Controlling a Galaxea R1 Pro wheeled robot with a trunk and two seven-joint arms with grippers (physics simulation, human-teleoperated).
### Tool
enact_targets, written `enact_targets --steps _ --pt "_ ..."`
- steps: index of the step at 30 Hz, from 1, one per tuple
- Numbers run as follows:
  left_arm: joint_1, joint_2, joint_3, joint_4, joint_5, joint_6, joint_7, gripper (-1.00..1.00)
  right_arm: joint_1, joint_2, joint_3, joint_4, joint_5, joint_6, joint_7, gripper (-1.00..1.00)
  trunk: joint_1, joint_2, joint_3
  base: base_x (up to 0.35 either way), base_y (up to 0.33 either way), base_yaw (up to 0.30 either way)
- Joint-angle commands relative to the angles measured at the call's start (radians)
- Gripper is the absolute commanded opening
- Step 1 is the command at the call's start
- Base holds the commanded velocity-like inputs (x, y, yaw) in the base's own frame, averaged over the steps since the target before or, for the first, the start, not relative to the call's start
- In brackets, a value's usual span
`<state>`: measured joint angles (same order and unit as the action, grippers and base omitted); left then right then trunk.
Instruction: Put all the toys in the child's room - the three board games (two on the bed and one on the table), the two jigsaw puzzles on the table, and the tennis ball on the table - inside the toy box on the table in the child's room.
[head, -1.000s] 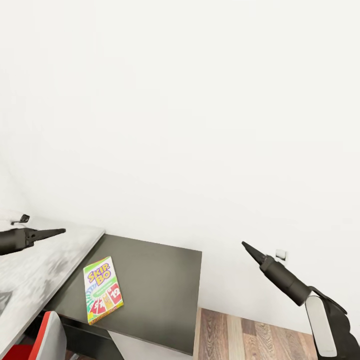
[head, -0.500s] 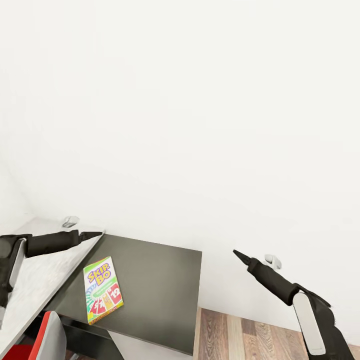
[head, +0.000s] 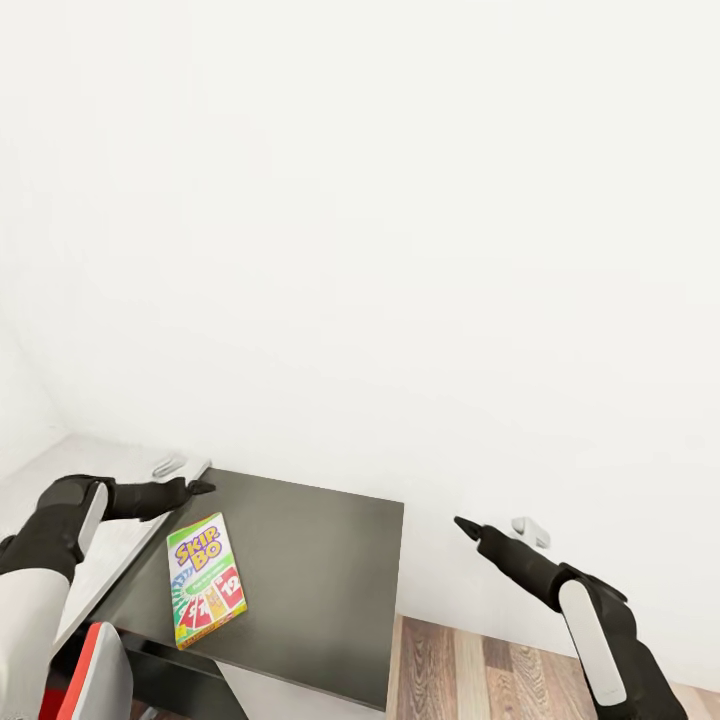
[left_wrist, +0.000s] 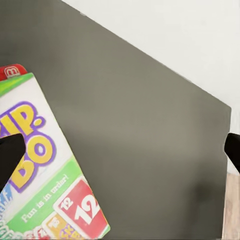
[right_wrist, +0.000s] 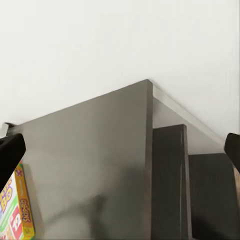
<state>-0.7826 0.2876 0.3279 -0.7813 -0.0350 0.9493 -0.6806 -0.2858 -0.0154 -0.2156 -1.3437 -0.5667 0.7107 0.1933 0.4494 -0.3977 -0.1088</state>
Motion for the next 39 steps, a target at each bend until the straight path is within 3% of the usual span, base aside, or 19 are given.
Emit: enact_targets --steps 1,5,11,18,30,39 --pt "-0.002 -0.001 0.003 0.010 -0.002 0.002 0.008 1.00 -0.001 0.000 -0.001 0.000 0.002 0.006 0.002 1.00 0.001 -0.002 -0.002 0.000 0.000 0.000" --pt "-0.004 -0.001 0.011 0.086 0.004 -0.023 0.064 1.00 -0.002 0.000 0.001 0.001 0.001 0.007 -0.005 1.00 0.001 -0.002 -0.002 0.000 0.000 0.000" --pt "-0.004 0.008 0.014 0.149 0.002 -0.073 0.080 1.00 -0.002 0.001 0.008 0.000 -0.001 0.001 -0.004 1.00 0.001 -0.002 -0.002 0.000 0.000 0.000" --pt "-0.003 0.015 0.015 0.164 0.001 -0.087 0.083 1.00 -0.001 0.000 0.034 0.001 0.002 -0.003 -0.005 1.00 0.001 -0.002 -0.002 0.000 0.000 0.000" --pt "-0.002 0.021 0.016 0.164 0.003 -0.096 0.093 1.00 -0.001 0.000 0.039 0.004 0.004 -0.006 -0.007 1.00 0.001 -0.002 -0.013 0.000 0.000 0.000" --pt "-0.001 0.016 0.018 0.166 0.006 -0.125 0.215 1.00 -0.001 0.000 0.038 0.024 0.003 -0.032 -0.005 1.00 0.001 -0.002 -0.028 0.000 0.000 0.000"
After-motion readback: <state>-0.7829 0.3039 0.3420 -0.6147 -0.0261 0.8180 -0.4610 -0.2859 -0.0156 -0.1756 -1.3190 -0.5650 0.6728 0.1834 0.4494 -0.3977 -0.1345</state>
